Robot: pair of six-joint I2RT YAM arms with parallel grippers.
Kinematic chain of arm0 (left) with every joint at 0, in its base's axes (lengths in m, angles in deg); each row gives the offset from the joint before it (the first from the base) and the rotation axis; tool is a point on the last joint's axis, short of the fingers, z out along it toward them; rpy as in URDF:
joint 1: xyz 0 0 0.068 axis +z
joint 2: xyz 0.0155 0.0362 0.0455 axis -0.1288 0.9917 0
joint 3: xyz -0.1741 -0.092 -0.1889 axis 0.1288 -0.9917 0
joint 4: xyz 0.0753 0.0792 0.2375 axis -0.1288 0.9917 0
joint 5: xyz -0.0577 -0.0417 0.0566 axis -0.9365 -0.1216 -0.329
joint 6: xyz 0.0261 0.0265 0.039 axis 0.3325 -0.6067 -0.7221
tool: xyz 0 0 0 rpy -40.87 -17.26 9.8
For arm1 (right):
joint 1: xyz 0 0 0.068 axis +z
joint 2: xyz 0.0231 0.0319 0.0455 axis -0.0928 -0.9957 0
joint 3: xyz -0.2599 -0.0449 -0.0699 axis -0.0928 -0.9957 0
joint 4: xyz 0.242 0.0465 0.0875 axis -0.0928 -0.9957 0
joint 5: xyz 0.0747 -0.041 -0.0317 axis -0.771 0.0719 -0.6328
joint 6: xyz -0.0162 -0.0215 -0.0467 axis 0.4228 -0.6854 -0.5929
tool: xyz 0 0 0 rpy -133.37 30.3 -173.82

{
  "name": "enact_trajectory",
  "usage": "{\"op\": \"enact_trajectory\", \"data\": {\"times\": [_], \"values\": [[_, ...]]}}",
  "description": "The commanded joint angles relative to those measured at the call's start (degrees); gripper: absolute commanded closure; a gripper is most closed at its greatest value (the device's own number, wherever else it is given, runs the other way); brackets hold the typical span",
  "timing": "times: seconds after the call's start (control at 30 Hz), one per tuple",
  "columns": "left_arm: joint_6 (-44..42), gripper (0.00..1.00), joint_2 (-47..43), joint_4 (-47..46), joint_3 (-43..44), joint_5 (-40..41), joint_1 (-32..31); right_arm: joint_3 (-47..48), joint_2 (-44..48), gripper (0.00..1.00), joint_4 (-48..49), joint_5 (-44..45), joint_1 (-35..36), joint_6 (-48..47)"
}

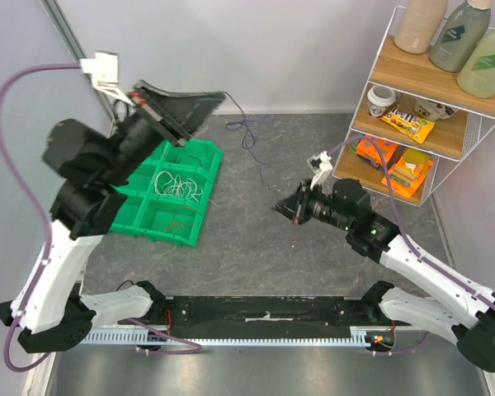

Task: Untangle the cables

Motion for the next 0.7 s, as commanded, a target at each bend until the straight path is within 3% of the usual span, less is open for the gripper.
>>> {"op": "enact_trajectory", "data": {"times": [0.0,0.2,0.4,0.57,0.67], "values": [[-21.6,0.98,-2.8,8.9,7.5,12.4,0.1,-8.0,5.7,1.00,-17.0,9.9,0.0,-3.5],[-31.0,0.98,-6.5,8.9,6.5,24.1,0.1,-10.1,16.8,1.00,-30.4,23.4,-0.3,-2.2],[-38.4,0.98,-8.5,7.4,6.0,33.2,0.0,-4.3,17.2,1.00,-45.3,39.2,-0.8,-0.1],[-44.7,0.98,-10.3,6.7,6.1,41.7,0.0,2.6,17.9,1.00,-53.1,53.1,-0.9,1.1],[-46.6,0.98,-11.4,6.4,6.0,43.0,0.0,5.0,19.1,1.00,-51.3,53.5,-0.9,-2.5]]}}
